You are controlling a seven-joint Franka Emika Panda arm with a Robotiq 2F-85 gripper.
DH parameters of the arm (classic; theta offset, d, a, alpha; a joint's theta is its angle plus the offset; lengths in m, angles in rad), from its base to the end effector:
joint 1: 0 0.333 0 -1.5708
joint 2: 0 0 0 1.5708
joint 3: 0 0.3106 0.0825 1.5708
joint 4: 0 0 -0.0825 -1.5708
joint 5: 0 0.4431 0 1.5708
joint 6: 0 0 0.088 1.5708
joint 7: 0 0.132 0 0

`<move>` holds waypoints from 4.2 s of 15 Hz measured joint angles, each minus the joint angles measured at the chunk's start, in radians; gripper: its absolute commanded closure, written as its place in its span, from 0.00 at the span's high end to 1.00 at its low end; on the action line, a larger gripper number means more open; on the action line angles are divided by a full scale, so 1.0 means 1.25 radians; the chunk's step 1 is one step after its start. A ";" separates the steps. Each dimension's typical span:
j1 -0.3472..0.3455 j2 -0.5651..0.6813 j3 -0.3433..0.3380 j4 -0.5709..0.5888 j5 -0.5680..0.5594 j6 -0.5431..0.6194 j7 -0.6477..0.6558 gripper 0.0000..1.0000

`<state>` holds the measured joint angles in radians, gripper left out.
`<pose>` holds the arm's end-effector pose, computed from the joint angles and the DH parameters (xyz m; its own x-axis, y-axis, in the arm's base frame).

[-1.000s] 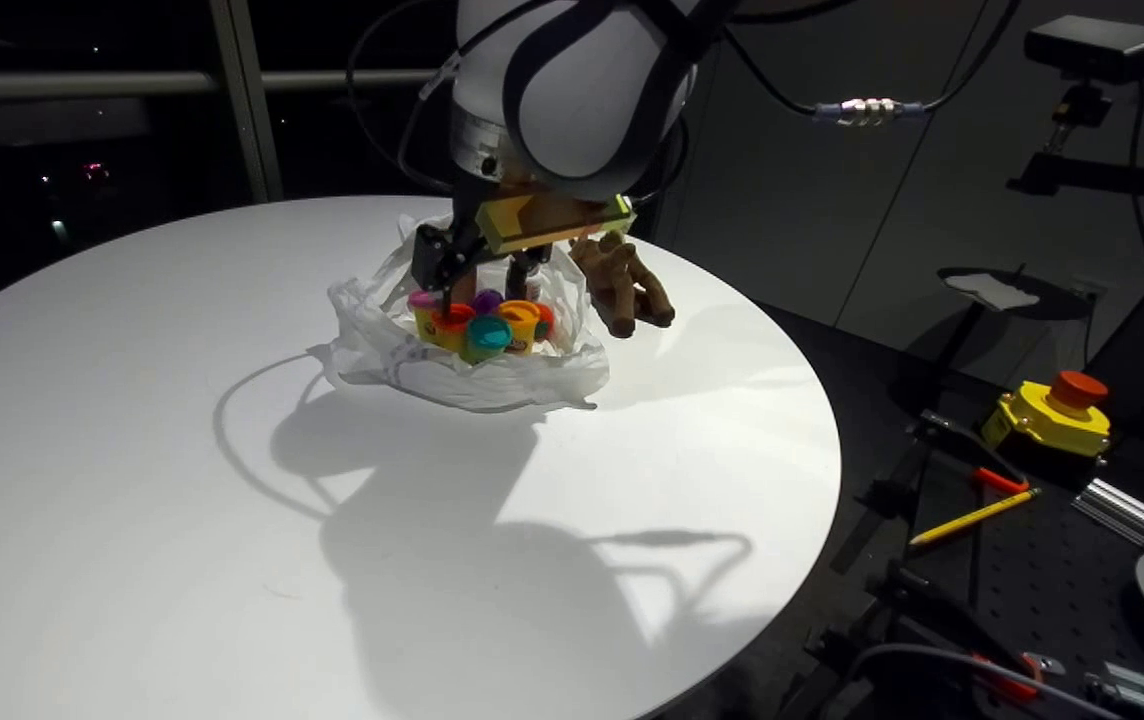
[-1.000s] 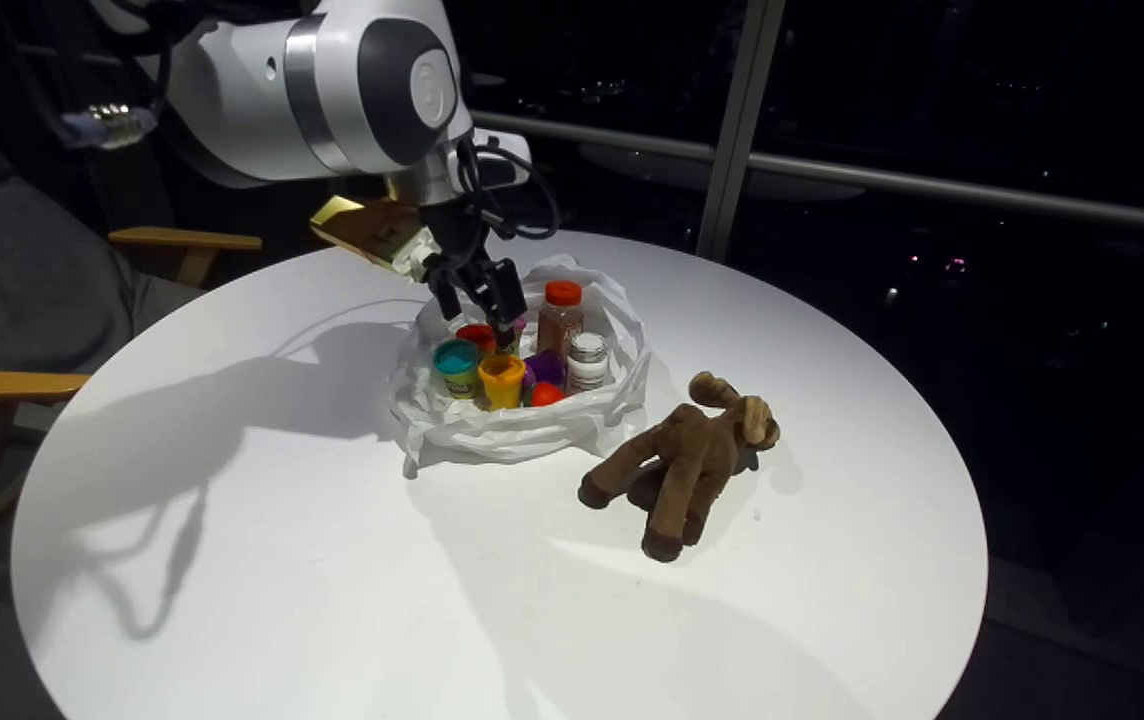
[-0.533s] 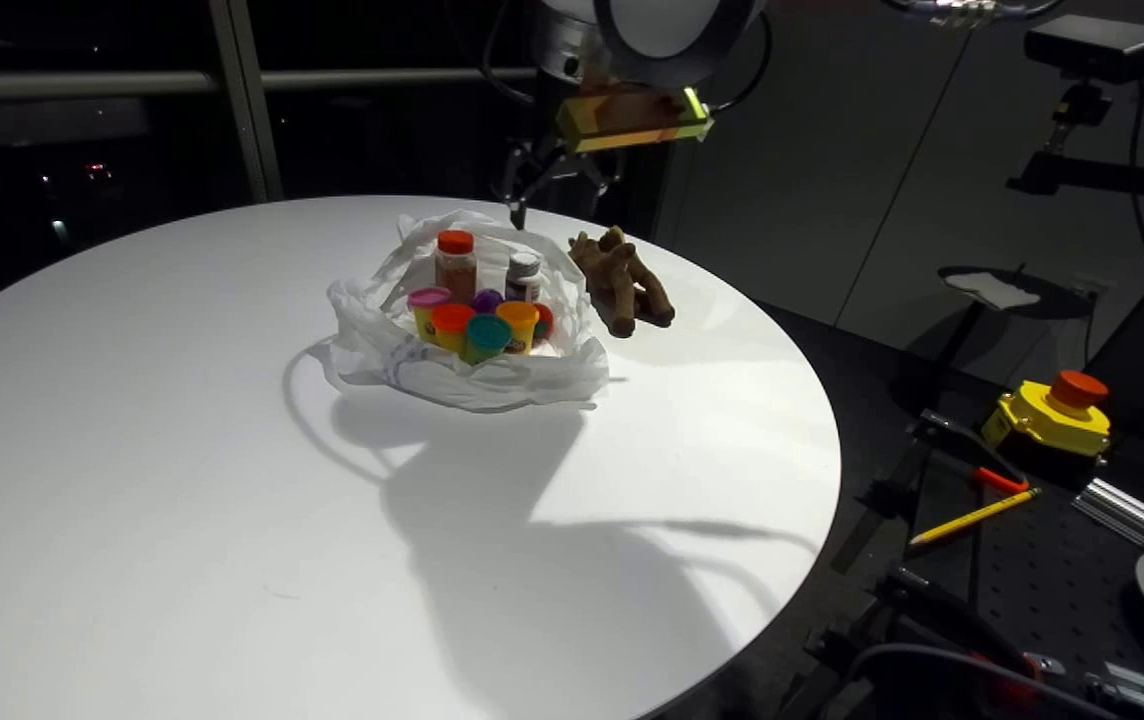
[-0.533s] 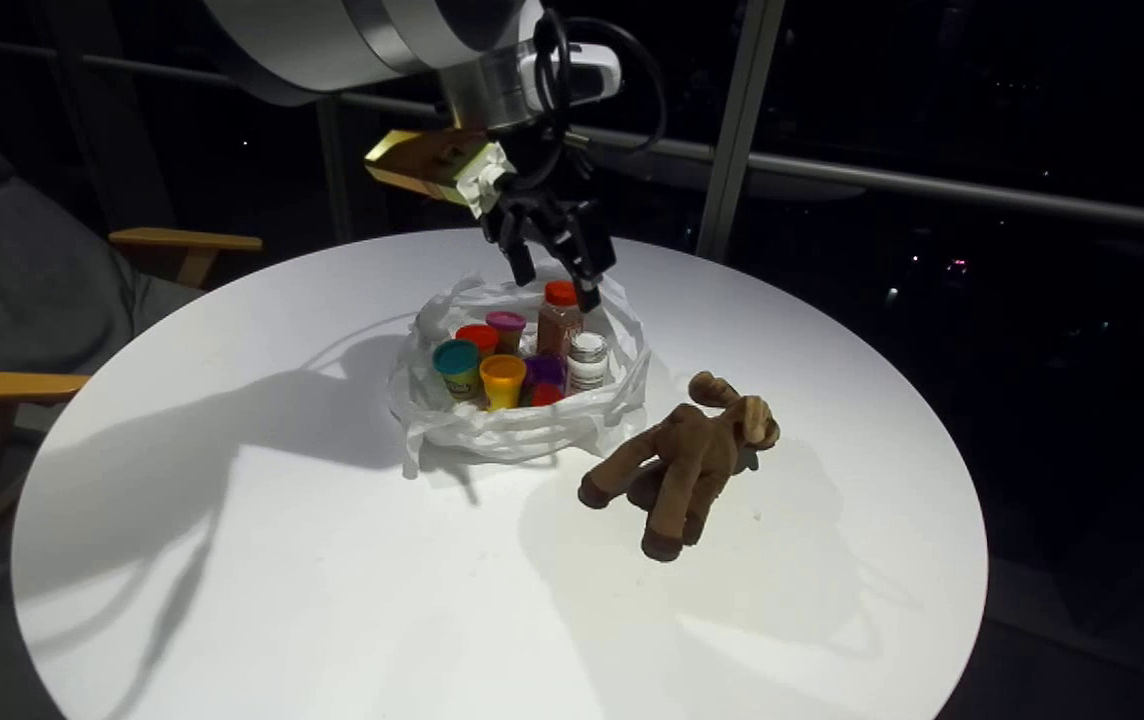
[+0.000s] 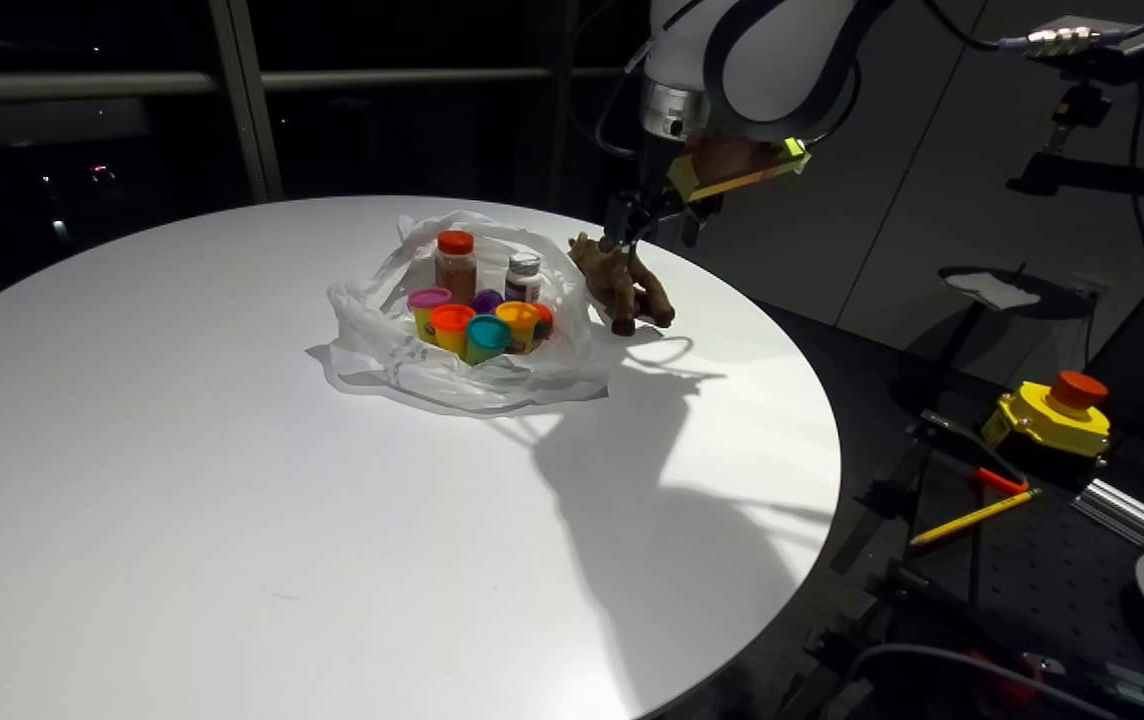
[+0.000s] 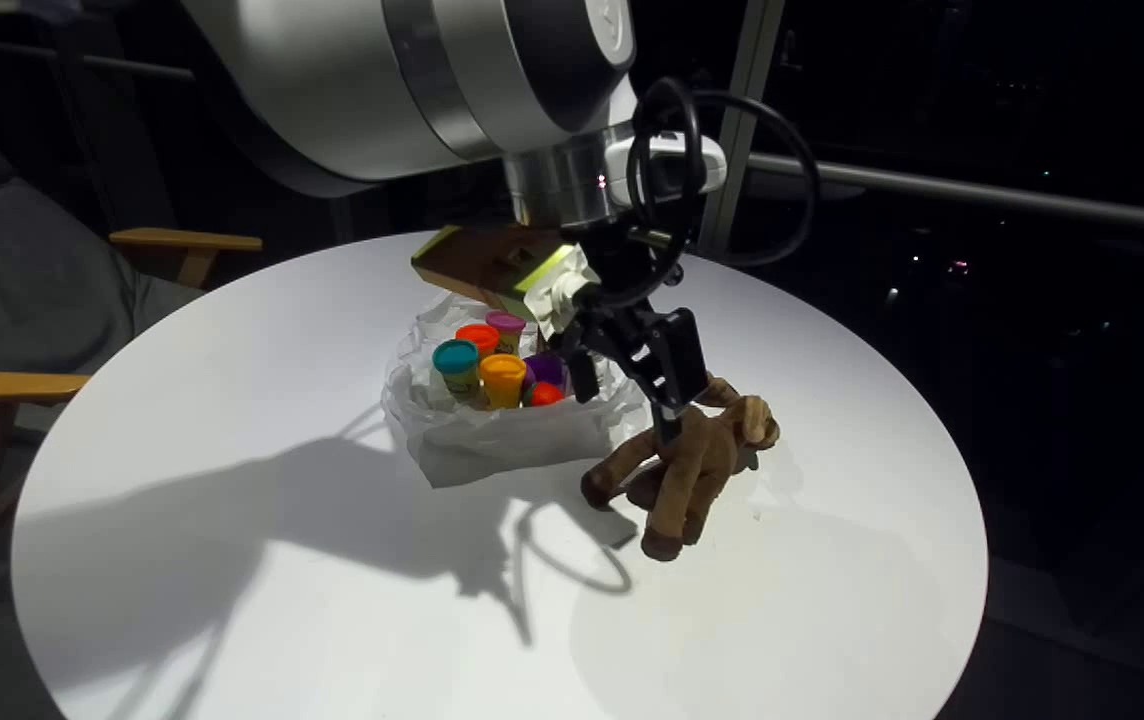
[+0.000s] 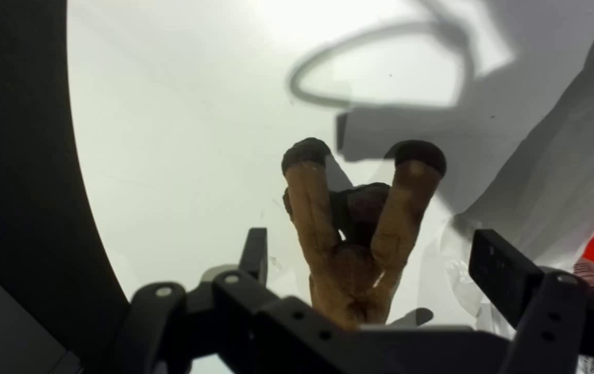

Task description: Place the containers, strawberry and toy deer inside the plastic

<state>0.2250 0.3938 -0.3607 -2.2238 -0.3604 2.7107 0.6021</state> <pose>0.5861 -0.0831 0.1360 0.9160 -0.3427 0.2087 -0.3866 -0.8929 0.2308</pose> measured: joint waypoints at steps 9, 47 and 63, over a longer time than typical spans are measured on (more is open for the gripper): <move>-0.087 0.053 0.047 -0.005 0.104 0.181 -0.060 1.00; 0.480 -0.174 -0.372 -0.042 0.041 0.017 -0.022 0.03; 0.125 -0.045 0.085 0.082 -0.289 -0.114 0.263 0.04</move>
<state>0.3813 0.3374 -0.2539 -2.1212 -0.7222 2.5685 0.9303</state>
